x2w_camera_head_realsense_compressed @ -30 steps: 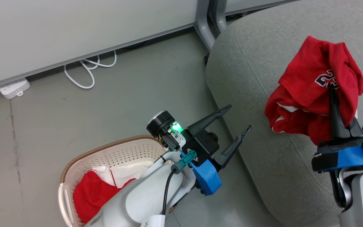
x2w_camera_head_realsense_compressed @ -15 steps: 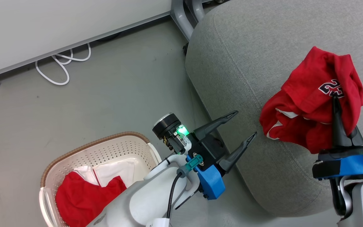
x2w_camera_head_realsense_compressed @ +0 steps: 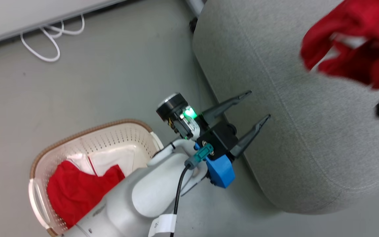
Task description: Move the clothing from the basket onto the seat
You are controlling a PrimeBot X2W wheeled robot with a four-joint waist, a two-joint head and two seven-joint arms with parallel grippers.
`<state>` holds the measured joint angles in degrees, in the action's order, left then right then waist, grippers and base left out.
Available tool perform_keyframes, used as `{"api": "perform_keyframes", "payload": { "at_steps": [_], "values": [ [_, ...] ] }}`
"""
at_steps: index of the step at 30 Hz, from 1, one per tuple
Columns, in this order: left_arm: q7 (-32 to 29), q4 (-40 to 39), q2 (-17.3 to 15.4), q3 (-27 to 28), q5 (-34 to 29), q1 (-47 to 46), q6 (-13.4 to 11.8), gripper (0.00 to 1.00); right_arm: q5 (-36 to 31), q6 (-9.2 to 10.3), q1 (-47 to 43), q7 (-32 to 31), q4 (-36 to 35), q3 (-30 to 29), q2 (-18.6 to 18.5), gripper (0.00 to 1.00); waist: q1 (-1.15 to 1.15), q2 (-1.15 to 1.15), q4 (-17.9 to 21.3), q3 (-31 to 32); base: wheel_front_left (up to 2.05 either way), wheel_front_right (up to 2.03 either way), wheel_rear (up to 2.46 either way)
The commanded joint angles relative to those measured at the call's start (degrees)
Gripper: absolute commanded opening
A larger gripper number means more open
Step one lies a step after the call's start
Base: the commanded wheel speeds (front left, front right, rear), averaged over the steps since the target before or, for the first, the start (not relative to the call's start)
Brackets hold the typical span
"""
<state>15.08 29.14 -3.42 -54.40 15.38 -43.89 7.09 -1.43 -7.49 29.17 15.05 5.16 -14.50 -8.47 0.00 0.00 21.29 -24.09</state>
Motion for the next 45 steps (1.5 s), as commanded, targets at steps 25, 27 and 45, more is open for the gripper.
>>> {"api": "perform_keyframes", "payload": {
  "at_steps": [25, 27, 45],
  "values": [
    [-2.30, -5.22, -7.27, 0.83, -3.86, -11.53, -1.37, 1.00, 2.40, 0.00, 21.85, 0.21, 21.10, -17.30, -10.92, 0.00, 0.00, 0.00, -3.34, -22.31, 0.00, 0.00, 0.00],
    [-2.49, -5.65, -7.61, 0.72, -3.80, -11.47, -1.48, 1.00, 2.02, 0.00, 21.16, 0.20, 23.36, -17.27, -10.14, 0.00, 0.00, 0.00, -3.48, -22.52, 0.00, 0.00, 0.00],
    [-1.14, -5.41, -7.29, 0.39, -1.83, -8.45, -3.15, 1.00, 0.22, -0.01, 12.38, 0.20, 22.40, -17.63, -5.52, 1.00, 0.00, 0.00, -4.06, -17.01, 0.00, 0.00, 0.00]
  ]
}}
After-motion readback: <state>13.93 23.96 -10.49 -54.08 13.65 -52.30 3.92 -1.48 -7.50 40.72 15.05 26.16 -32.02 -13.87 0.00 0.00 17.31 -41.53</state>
